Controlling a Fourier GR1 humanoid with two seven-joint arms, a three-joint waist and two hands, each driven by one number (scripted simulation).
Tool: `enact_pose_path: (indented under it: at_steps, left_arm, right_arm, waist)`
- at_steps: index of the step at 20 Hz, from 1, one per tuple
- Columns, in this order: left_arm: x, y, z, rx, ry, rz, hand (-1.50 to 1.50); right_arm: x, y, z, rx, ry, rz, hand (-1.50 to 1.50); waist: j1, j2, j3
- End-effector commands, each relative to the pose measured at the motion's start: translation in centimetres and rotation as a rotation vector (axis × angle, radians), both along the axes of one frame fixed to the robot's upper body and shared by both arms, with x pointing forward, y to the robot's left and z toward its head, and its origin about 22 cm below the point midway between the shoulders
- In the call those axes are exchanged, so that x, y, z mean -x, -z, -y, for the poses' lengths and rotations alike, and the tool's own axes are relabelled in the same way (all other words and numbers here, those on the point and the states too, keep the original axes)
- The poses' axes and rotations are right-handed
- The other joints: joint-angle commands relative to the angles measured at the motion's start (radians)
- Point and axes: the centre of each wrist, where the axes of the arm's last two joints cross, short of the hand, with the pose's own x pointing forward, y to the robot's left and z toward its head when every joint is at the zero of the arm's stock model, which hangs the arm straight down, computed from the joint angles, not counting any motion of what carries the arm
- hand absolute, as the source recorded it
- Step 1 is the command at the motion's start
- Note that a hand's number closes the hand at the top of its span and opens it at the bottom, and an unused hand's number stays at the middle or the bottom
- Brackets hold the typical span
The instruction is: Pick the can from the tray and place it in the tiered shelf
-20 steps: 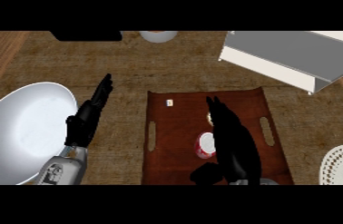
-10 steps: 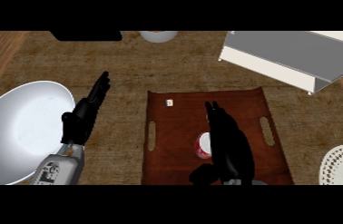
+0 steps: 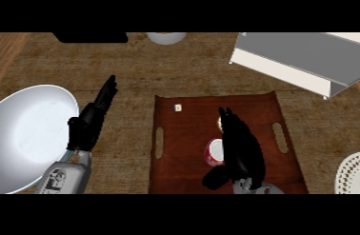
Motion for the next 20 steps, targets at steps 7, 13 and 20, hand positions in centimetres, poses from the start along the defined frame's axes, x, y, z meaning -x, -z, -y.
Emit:
enact_pose_path:
  at_steps: [7,13,20]
  left_arm:
    - [0.9,1.0,0.7,-0.007,0.008,0.014,0.00]
    - [0.0,0.3,-1.2,0.009,0.007,-0.004,0.00]
    - [1.1,2.0,0.4,-0.009,0.005,-0.007,0.00]
  right_arm:
    - [0.6,2.7,-1.2,0.007,0.007,-0.050,-1.50]
    - [0.4,4.6,-1.8,0.077,-0.057,-0.070,1.50]
    - [2.7,2.7,-1.5,0.109,-0.084,-0.001,1.50]
  waist:
    - [0.001,0.000,0.000]
    - [0.001,0.000,0.000]
    - [-0.001,-0.001,0.000]
